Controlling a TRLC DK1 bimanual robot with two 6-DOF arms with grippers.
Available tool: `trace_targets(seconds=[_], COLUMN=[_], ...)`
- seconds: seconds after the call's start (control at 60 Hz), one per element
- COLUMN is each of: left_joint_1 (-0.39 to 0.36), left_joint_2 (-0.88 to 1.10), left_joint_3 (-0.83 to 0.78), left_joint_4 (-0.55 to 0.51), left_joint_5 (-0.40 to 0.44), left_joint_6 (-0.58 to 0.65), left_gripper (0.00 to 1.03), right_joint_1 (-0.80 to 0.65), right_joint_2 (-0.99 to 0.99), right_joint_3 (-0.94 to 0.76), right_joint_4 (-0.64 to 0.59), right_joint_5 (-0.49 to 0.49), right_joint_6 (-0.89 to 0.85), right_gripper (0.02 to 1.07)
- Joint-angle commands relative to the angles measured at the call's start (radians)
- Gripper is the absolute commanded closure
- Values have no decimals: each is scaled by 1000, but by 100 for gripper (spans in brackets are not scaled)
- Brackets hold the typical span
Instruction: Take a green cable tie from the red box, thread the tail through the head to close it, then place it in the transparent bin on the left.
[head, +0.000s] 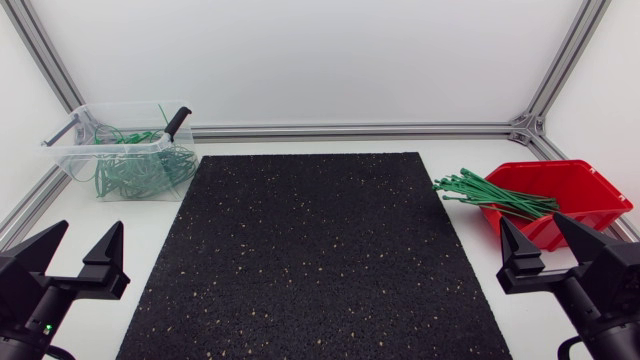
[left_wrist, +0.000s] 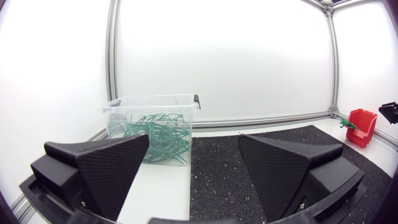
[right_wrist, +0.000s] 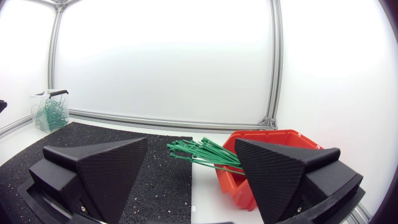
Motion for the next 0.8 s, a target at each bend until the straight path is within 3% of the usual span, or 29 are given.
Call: trace_targets(seconds=[0.0,0.35,0.783], left_joint_1=[-5,-8,-8], left_joint_2=[-5,-5,-5], left_joint_3=[-39,-39,-39], left_joint_4=[-21,-21,-20], left_joint_5=[0,0,0], left_joint_6=[-9,-9,-9], left_gripper=[3,3,3], right_joint_1=[5,-4,-44], right_joint_2=[-12,-13,68], right_joint_3=[-23,-17,181], right_joint_4=[7,22,102], right_joint_5=[-1,0,17], right_joint_6=[16,16,15], right_gripper=[5,5,6])
